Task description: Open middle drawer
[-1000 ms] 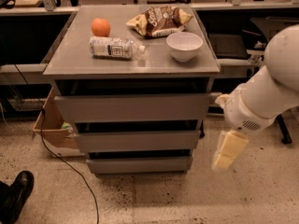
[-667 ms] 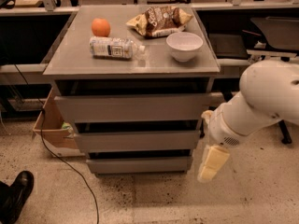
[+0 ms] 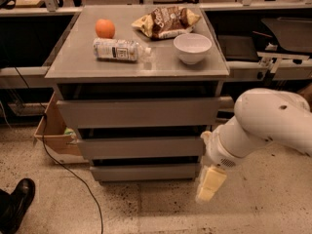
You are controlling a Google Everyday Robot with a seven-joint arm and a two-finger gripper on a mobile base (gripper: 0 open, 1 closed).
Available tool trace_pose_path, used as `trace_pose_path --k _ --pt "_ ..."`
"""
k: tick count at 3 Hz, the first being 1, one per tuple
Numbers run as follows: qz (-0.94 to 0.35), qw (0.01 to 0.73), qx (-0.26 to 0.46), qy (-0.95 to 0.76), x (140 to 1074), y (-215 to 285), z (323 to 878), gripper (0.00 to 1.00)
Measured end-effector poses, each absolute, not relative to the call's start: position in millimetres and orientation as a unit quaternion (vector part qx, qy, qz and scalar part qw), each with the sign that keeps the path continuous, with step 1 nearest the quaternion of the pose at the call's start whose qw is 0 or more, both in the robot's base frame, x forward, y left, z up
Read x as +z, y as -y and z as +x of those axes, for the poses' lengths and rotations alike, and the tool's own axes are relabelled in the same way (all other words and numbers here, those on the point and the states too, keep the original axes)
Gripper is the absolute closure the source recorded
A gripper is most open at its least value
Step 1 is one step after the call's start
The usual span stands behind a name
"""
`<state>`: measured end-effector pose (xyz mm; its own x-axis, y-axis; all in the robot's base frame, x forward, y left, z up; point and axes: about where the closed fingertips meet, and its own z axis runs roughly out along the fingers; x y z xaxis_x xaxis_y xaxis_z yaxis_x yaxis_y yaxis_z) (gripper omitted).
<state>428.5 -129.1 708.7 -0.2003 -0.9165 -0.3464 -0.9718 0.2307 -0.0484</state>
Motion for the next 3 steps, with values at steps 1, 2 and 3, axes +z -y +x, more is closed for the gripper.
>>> trace_pose_path --k 1,2,3 --pt "-0.607 0.158 0.11 -0.771 695 117 420 0.0" --pt "-0.597 0.152 0.124 -0.778 655 101 418 0.0" --pt "-0.588 0.161 0.13 -0.782 610 89 429 0.0"
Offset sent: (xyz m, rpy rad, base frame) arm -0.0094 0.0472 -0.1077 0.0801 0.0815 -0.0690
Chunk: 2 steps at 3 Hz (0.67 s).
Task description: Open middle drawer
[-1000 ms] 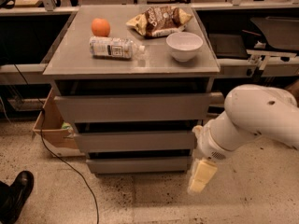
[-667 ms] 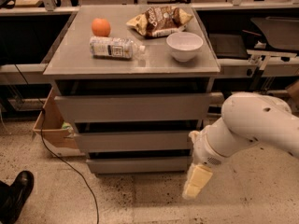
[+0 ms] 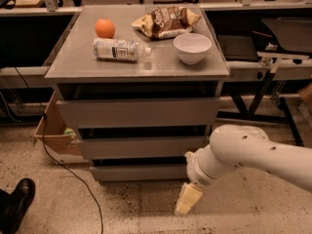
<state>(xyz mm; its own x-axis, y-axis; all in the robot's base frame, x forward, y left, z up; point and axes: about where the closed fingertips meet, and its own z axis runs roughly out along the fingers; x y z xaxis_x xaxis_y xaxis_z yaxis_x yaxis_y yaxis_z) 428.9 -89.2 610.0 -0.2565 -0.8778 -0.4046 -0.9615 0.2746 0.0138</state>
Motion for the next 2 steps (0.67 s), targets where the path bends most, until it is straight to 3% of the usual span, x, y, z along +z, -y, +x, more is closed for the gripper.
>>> trace_pose_path --k 2 --pt "-0.579 0.203 0.135 -0.778 525 69 486 0.0"
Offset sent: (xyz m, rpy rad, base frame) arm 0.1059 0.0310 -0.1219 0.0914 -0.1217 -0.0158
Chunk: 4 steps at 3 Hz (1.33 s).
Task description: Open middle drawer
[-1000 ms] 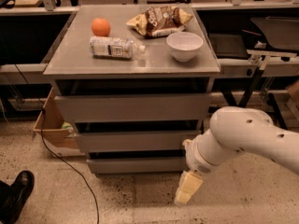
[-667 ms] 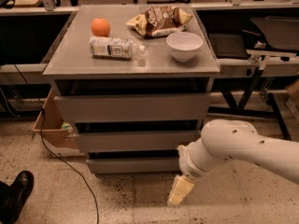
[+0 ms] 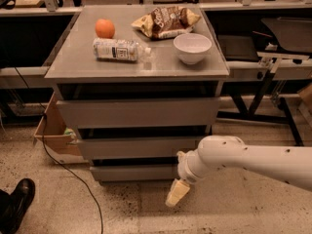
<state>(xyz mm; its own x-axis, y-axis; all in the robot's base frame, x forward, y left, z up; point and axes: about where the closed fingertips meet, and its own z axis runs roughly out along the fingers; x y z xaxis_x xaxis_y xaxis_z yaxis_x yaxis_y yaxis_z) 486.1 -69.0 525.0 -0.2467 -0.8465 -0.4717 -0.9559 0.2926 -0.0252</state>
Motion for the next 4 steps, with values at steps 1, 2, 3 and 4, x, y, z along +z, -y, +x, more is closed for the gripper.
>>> trace_pose_path --k 1,2,3,4 --pt "-0.579 0.203 0.135 -0.778 525 69 486 0.0" --pt "-0.568 0.22 0.134 -0.782 520 73 499 0.0" --pt "-0.559 0.236 0.131 -0.784 510 75 529 0.0" --pt "-0.555 0.254 0.128 -0.782 500 75 562 0.0"
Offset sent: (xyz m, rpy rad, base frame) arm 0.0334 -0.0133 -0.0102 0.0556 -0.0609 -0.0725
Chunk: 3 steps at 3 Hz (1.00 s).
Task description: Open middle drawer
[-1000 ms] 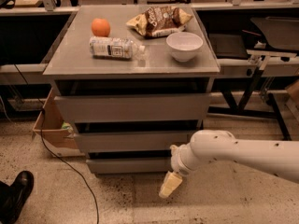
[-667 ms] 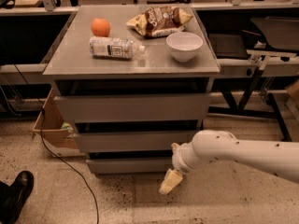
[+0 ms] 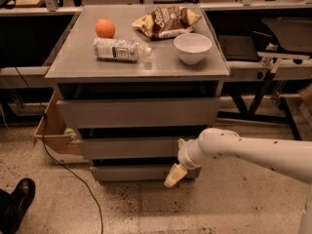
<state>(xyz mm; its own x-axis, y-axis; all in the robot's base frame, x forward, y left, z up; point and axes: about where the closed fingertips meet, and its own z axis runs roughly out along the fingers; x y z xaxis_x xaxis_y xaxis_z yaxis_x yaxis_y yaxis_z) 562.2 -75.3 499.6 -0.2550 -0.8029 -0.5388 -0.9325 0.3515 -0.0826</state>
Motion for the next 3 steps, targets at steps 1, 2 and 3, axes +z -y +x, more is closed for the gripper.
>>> trace_pose_path --k 1,2,3 --pt "-0.559 0.261 0.128 -0.777 483 70 589 0.0" --pt "-0.568 0.27 0.122 -0.768 467 65 616 0.0" --pt "-0.574 0.275 0.117 -0.763 462 63 628 0.0"
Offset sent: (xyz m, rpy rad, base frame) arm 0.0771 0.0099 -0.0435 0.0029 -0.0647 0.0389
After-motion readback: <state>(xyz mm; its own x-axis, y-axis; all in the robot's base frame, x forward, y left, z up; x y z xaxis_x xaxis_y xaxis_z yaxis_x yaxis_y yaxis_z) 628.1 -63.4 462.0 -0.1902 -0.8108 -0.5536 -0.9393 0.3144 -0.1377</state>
